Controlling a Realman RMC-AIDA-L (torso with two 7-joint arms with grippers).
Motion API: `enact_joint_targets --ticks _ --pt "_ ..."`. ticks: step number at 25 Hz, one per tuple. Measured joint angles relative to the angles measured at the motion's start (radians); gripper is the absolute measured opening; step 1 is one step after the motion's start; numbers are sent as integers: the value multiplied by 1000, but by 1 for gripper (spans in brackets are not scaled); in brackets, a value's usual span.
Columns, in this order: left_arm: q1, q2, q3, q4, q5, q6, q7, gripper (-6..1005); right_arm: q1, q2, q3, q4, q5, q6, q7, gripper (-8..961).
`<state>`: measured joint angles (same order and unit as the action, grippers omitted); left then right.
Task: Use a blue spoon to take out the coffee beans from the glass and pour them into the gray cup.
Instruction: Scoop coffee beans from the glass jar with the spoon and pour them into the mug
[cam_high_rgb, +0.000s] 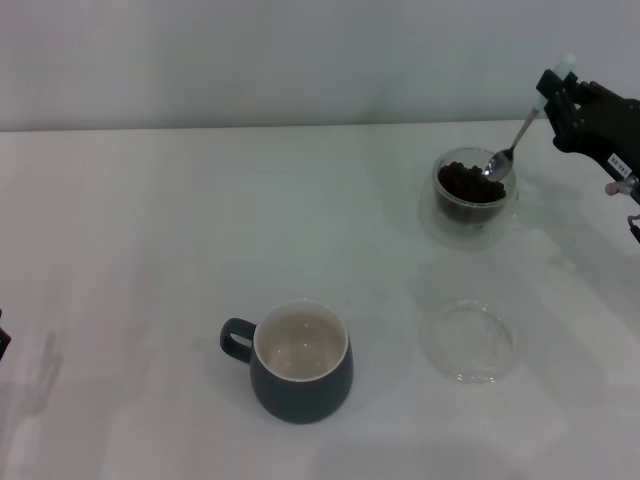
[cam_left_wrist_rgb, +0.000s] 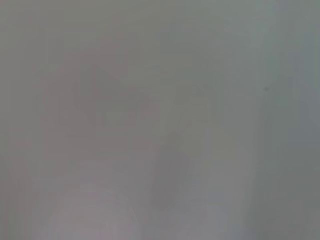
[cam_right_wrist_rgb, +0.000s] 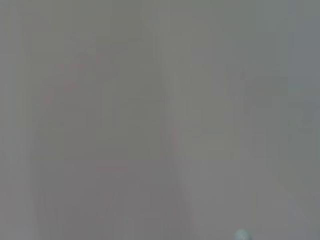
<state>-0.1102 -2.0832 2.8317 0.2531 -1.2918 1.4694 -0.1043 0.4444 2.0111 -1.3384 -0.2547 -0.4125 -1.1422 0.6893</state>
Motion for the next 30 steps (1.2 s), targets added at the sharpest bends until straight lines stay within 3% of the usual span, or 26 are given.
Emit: enact_joint_targets --ticks 17,30 --pt "-2 0 8 0 5 0 0 879 11 6 -15 44 7 43 19 143" --pt "3 0 9 0 9 2 0 880 15 9 -18 48 9 131 269 142"
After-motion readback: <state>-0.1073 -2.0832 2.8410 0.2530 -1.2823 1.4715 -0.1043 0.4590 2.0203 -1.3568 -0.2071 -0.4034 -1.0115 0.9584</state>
